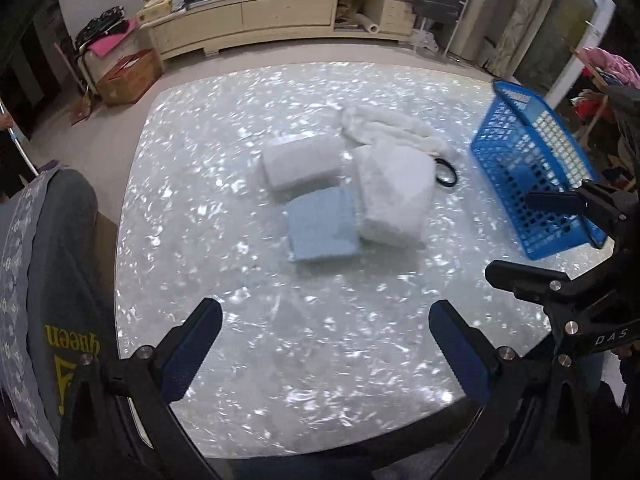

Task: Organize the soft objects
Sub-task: 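Withdraw both grippers from the basket back over the remaining towels, then grasp the white waffle towel with the right gripper and lift it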

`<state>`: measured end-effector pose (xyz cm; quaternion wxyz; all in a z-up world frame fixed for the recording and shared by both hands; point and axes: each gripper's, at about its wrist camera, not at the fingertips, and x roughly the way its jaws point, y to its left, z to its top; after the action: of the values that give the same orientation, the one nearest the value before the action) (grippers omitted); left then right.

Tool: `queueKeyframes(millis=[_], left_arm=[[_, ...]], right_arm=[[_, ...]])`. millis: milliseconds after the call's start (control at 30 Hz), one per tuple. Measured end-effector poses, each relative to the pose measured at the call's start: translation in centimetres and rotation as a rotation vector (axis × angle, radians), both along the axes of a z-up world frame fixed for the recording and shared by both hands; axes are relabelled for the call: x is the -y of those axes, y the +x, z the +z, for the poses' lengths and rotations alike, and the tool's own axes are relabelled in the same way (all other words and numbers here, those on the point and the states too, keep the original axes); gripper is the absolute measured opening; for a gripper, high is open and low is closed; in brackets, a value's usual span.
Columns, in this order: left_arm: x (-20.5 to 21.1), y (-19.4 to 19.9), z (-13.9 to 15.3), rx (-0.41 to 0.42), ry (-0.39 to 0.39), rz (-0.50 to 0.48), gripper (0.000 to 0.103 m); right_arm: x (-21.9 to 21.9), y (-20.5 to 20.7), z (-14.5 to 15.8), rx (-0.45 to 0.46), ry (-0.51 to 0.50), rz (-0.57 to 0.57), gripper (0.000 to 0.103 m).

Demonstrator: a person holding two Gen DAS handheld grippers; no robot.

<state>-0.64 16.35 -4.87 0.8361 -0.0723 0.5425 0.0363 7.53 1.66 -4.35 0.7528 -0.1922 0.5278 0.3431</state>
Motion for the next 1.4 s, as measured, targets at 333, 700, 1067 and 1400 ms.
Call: queueKeyframes(millis=[333,700,1067,1400], left_arm=[[-2.8,1.4,-3.6,-0.031,-0.025,0.029,0.103],[-5.0,3.3,-6.8,-0.063,-0.031,0.048,0.103],[-5.8,3.8,-8.4,-0.076,-0.039,0.051,0.103],[-5.5,3.8,-8.7,-0.070,-0.055,0.036,0.103]], right_arm=[[-3.9,1.7,-3.7,-0.029,-0.042,0.049,0.085],[-7.0,3.4,-7.7,-0.026,-0.122,0.088,0.073],[-8.4,3.7,-10.8,0.004,-0.198,0.103,0.052],[-7.7,3.0,-11.2,0.113,-0.229,0.093,0.029]])
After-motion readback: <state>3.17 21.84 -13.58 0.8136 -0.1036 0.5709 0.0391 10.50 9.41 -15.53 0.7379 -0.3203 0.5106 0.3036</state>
